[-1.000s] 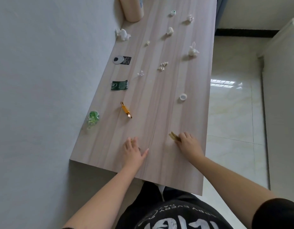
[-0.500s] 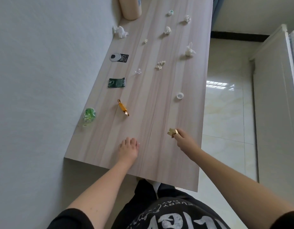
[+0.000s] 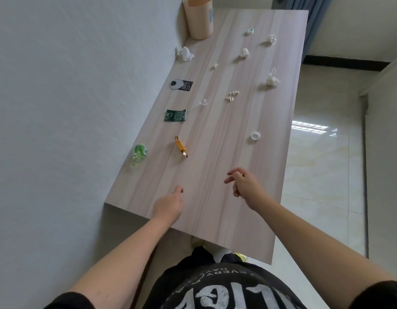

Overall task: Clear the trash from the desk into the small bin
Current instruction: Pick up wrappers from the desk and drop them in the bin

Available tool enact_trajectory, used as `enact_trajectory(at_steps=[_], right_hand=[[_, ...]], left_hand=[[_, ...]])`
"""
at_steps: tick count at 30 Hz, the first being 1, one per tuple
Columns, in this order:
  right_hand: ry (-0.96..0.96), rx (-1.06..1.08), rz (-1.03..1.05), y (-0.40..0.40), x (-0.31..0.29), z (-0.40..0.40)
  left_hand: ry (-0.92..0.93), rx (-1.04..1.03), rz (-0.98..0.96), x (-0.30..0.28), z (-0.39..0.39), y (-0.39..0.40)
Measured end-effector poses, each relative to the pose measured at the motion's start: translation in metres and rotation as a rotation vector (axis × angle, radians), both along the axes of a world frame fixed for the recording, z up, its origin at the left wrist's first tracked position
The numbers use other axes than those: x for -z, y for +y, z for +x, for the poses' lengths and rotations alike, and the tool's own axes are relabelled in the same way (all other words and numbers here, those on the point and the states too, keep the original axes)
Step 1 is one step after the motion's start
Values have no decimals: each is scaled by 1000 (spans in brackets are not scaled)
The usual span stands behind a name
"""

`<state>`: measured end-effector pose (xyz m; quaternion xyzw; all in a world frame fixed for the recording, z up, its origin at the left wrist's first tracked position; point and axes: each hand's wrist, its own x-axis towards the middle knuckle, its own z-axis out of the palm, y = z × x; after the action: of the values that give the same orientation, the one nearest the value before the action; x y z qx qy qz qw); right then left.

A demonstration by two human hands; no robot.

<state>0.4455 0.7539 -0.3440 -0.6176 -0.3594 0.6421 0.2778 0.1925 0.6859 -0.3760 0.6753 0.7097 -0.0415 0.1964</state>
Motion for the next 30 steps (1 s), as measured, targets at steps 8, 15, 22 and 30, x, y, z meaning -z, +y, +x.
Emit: enact_trajectory(at_steps=[8,15,22,30], right_hand=[[-22,-127,61,29,-6,-45],[-265,-213,161,59,1,-83],[-571,-191,237,92,14,-150],[-905,-403,237,117,33,-218]], left_hand=[[-129,-130,180,-21,-55,20],[-99,-208,213,-19,-106,57],[32,-207,271,-8,-141,99],[213,-159,116,30,-162,137]])
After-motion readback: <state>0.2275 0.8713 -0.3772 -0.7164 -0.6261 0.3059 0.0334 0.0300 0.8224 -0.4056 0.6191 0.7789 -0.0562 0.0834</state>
